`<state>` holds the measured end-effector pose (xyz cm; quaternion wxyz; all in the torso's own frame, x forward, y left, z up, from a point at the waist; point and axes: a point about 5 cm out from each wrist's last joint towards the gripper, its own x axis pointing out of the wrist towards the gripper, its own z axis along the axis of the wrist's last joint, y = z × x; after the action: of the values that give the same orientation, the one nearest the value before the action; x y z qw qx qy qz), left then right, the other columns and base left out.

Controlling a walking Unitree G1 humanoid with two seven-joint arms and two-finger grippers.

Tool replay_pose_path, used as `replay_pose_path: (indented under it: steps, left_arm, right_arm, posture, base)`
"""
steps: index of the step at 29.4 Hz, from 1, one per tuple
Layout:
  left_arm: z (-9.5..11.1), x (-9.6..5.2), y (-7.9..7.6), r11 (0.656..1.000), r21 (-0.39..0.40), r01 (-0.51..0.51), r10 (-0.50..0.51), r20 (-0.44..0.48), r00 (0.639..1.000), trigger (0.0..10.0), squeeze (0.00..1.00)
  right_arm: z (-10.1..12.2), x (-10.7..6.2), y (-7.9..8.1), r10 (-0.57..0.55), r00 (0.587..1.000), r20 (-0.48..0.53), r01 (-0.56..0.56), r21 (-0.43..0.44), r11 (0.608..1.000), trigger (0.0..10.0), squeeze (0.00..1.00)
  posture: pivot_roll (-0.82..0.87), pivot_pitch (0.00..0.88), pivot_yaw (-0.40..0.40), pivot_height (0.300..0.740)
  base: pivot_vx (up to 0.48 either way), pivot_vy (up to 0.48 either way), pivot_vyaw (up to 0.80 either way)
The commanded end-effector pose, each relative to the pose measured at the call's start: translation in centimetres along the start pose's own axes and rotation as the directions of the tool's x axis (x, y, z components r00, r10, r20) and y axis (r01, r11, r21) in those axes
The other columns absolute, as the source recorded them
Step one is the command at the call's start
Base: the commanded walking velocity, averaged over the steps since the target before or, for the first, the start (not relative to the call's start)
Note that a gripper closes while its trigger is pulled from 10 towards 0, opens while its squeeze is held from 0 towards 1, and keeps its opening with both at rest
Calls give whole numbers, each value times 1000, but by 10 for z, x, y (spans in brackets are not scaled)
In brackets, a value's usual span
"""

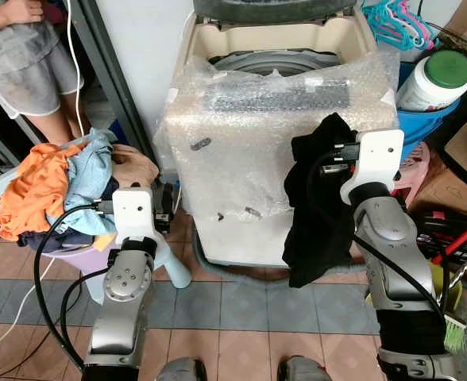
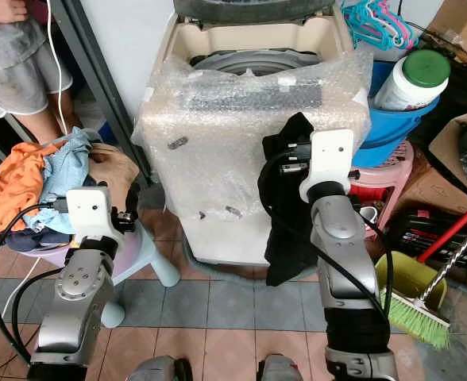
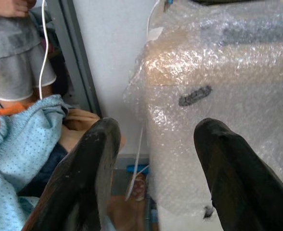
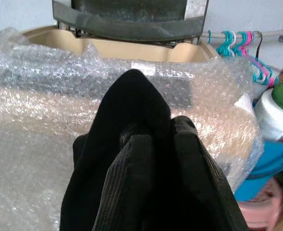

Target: Clothes washing

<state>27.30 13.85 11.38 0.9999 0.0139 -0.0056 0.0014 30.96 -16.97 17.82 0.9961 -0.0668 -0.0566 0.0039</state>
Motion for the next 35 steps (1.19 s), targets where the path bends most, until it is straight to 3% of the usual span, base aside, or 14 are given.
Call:
replay_pose_path:
  steps: [1,12,16,18,20,26,32,35]
  left_arm:
    - [9,14,8,999,1,-33,33,39,999,10000,0]
    - [11,19,20,996,-18,-87,88,58,994,10000,0]
    - [9,16,21,996,-24,-92,93,65,994,10000,0]
    - [9,13,22,995,-24,-92,94,74,993,10000,0]
    - [11,9,24,995,-22,-97,98,83,992,10000,0]
    - [3,5,27,995,-11,-100,101,56,993,10000,0]
    - [16,20,9,998,-39,-47,51,100,994,10000,0]
    - [16,19,8,999,-33,-28,31,96,995,10000,0]
  right_arm:
    - [-4,4,3,23,1000,-1,-23,34,999,10000,0]
    - [-10,7,-1,27,1000,1,-27,41,999,10000,0]
    - [-11,10,5,30,1000,7,-30,-30,999,10000,0]
    - [-10,6,23,158,987,11,-158,73,985,10000,0]
    - [-4,3,33,198,980,23,-199,125,972,10000,0]
    - [6,-3,54,322,941,101,-325,13,946,10000,0]
    - [28,6,48,323,926,194,-322,-34,946,10000,0]
    - [37,11,42,308,925,221,-304,-56,951,10000,0]
  posture:
    - [-93,0,93,740]
    - [-83,0,89,740]
    - [-73,0,74,740]
    - [-63,0,65,740]
    - [-52,0,60,740]
    - [-53,0,64,740]
    - [-76,0,82,740]
    - [-83,0,93,740]
  base:
    - [0,0,0]
    - [0,0,0]
    - [0,0,0]
    - [0,0,0]
    - [0,0,0]
    - [0,0,0]
    - [0,0,355]
    - [0,0,744]
